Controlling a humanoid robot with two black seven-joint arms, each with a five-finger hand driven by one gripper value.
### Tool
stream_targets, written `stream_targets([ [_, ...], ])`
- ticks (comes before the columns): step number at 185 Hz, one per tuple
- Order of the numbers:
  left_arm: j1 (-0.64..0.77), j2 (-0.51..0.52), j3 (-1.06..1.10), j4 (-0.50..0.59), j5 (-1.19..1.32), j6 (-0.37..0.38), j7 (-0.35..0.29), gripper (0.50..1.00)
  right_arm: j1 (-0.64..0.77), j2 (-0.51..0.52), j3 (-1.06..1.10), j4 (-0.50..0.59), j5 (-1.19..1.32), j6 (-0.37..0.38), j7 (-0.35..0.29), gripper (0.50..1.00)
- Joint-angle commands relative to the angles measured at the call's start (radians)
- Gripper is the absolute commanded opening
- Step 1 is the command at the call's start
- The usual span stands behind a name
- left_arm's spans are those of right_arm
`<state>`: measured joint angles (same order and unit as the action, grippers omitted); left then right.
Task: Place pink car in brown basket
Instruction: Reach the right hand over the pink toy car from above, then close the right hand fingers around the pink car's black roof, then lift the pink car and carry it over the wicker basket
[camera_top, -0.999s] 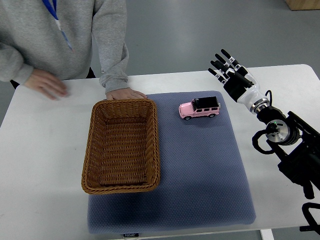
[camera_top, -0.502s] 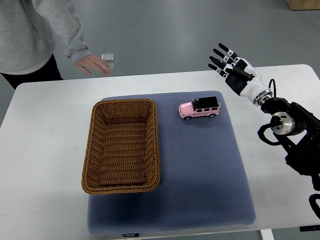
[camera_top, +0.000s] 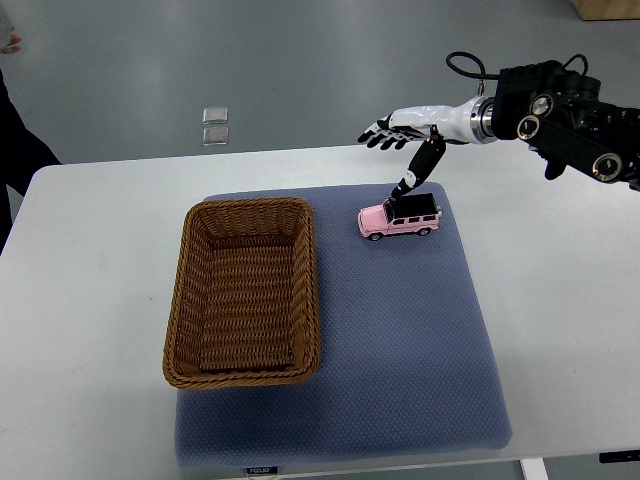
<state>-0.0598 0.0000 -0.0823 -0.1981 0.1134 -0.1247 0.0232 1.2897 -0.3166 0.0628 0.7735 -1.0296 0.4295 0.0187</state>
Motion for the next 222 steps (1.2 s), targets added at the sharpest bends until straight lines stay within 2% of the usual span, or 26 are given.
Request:
stream_targets([
  [1,0.000,0.000,0.001,0.000,0.000,0.000,0.000,1.000,0.026,0.040,-0.100,-0.010,-0.004,-0.018,-0.031,0.913],
  [23,0.000,0.000,0.001,0.000,0.000,0.000,0.000,1.000,0.016,0.040,-0.104,-0.010,-0.003,-0.026,-0.054,0.913],
  [51,0.000,0.000,0.001,-0.001,0.000,-0.001,0.000,1.000,-0.032,0.056,-0.113,-0.043,-0.004,-0.075,-0.054,0.909],
  [96,0.000,0.000,0.001,0.000,0.000,-0.001,0.000,1.000,-0.078,0.060,-0.115,-0.073,-0.006,-0.101,-0.054,0.893],
  [120,0.000,0.000,0.001,0.000,0.000,-0.001,0.000,1.000,-0.099,0.060,-0.117,-0.073,-0.007,-0.114,-0.052,0.797],
  [143,0.000,0.000,0.001,-0.001,0.000,-0.001,0.000,1.000,-0.113,0.060,-0.127,-0.073,-0.007,-0.133,-0.051,0.750],
  [173,0.000,0.000,0.001,0.000,0.000,-0.001,0.000,1.000,-0.112,0.060,-0.175,-0.076,-0.020,-0.152,-0.045,0.582],
  [184,0.000,0.000,-0.001,0.002,0.000,-0.001,0.000,1.000,-0.113,0.060,-0.181,-0.080,-0.029,-0.169,-0.043,0.560],
  [193,0.000,0.000,-0.001,0.003,0.000,-0.001,0.000,1.000,-0.110,0.060,-0.179,-0.080,-0.032,-0.175,-0.043,0.525],
  [196,0.000,0.000,-0.001,0.003,0.000,-0.001,0.000,1.000,-0.107,0.059,-0.179,-0.080,-0.032,-0.173,-0.043,0.500],
  [222,0.000,0.000,-0.001,0.008,0.000,-0.001,0.000,1.000,-0.075,0.044,-0.172,-0.073,-0.027,-0.161,-0.042,0.500],
])
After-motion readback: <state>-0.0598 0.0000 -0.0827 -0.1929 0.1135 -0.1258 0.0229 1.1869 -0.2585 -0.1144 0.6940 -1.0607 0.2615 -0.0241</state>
